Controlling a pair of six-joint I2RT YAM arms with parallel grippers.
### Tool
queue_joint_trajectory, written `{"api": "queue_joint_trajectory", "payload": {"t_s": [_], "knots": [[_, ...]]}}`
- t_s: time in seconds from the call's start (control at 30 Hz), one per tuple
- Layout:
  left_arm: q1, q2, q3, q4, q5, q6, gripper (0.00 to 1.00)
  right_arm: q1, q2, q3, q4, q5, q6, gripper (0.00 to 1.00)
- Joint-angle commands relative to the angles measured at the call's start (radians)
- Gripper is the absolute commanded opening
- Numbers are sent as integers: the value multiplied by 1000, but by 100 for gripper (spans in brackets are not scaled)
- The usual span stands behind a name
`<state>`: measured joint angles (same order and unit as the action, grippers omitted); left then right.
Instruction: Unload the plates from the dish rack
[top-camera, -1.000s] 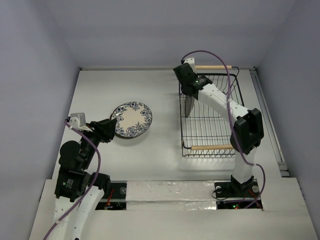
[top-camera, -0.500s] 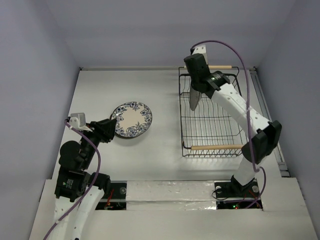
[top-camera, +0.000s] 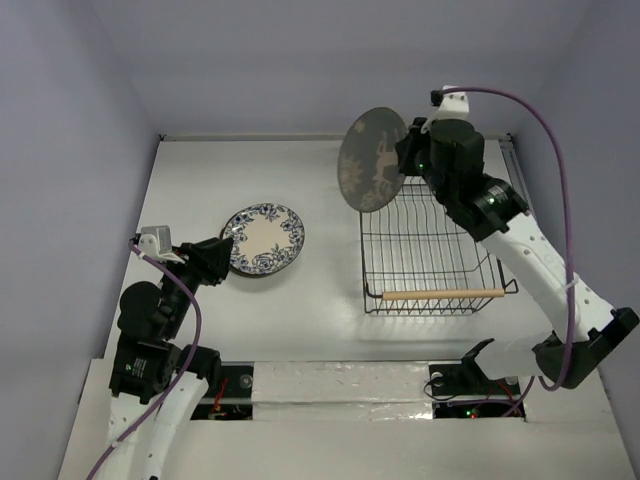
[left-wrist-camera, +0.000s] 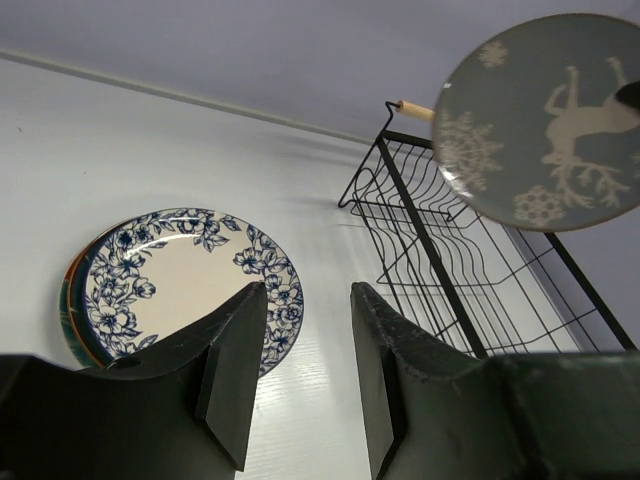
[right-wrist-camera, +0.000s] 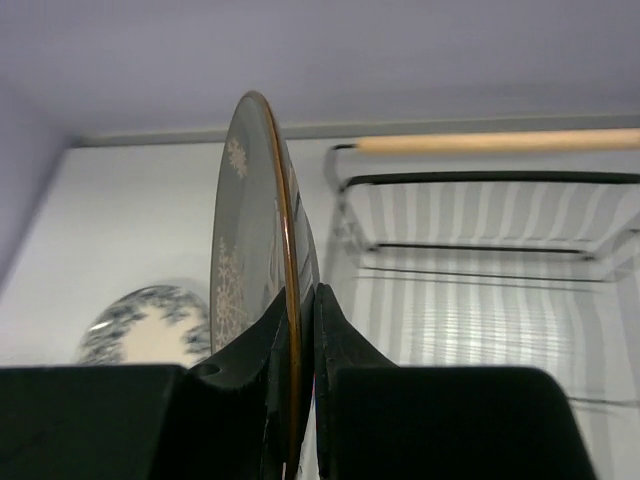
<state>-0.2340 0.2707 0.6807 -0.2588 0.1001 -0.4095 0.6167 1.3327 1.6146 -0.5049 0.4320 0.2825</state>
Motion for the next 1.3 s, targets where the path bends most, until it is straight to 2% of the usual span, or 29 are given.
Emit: {"api": "queue_joint_trajectory", "payload": {"t_s": [0.0, 0.03, 0.13, 0.23, 0.37, 0.77, 0.97, 1.03, 1.17, 1.2, 1.27], "knots": [[4, -8, -1, 43, -3, -8, 36, 29, 40, -99, 399, -319, 185, 0], [4, -7, -1, 43, -5, -8, 36, 40, 95, -91, 432, -369, 229, 0], [4, -5, -1, 41, -7, -6, 36, 95, 224, -58, 471, -387, 288, 0], [4, -11, -1, 41, -8, -6, 36, 109, 313, -44, 607, -452, 397, 0], [4, -10, -1, 41, -7, -8, 36, 118, 456, -41, 701, -503, 501, 0], [4, -13, -4, 47, 3, -6, 36, 152, 651, -128, 821, -523, 635, 0], [4, -13, -4, 46, 0, -6, 36, 172, 711, -131, 841, -532, 653, 6], [4, -13, -3, 46, -3, -8, 36, 182, 714, -139, 841, -521, 653, 12], [4, -13, -3, 44, -5, -8, 36, 192, 711, -160, 816, -493, 652, 36], [4, -14, -3, 43, -7, -8, 36, 202, 706, -163, 807, -486, 646, 49], [4, -13, -3, 44, -5, -8, 36, 213, 701, -162, 758, -458, 617, 62]]}}
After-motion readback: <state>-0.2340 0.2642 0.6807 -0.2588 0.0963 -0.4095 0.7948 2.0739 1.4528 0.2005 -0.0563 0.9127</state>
